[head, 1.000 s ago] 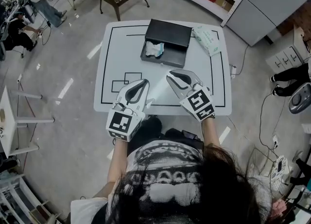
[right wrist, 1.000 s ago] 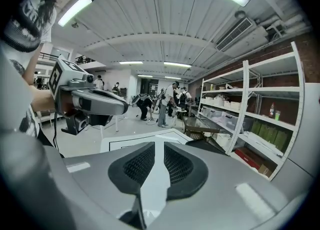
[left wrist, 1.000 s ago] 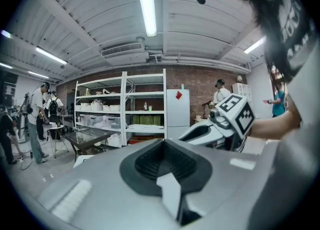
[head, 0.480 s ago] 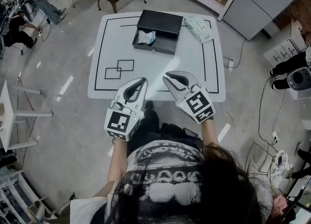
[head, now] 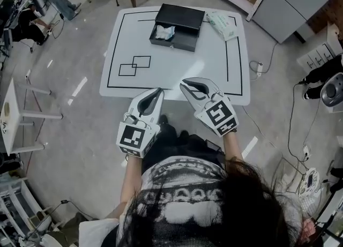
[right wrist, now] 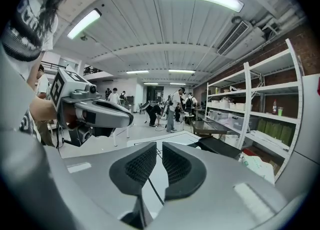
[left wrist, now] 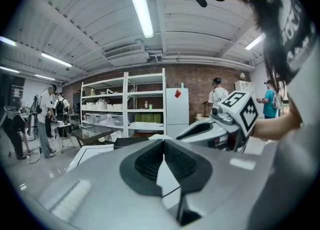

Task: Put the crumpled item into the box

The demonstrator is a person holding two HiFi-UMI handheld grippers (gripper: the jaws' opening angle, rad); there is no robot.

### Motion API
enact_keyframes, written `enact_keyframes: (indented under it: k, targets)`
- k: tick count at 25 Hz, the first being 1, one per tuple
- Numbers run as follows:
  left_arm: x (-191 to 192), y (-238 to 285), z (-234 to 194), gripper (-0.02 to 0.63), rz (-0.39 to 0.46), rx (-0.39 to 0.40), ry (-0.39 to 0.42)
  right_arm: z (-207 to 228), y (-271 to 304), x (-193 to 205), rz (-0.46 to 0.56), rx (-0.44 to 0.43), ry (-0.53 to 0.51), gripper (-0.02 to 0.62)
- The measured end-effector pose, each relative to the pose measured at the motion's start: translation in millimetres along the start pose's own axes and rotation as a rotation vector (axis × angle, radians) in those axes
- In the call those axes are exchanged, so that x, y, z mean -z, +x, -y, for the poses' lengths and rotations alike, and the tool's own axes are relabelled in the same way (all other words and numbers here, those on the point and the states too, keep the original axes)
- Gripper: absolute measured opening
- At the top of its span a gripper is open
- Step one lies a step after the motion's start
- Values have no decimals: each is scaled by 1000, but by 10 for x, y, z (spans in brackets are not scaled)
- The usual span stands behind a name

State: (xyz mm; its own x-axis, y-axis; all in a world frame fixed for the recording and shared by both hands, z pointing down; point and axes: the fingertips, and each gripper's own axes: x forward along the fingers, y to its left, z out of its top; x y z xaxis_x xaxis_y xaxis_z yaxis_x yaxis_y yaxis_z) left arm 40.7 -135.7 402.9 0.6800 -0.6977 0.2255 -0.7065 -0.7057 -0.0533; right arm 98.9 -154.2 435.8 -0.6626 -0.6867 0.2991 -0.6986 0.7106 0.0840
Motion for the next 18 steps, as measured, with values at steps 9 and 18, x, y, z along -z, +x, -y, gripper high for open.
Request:
enact_keyframes:
  k: [9, 18]
  targets:
    - [23, -123, 47, 0, -3, 4, -6, -109, -50, -11, 1, 21, 23, 30]
    - [161, -440, 68, 0, -5, 42, -17, -523, -23, -48, 1, 31, 41, 6]
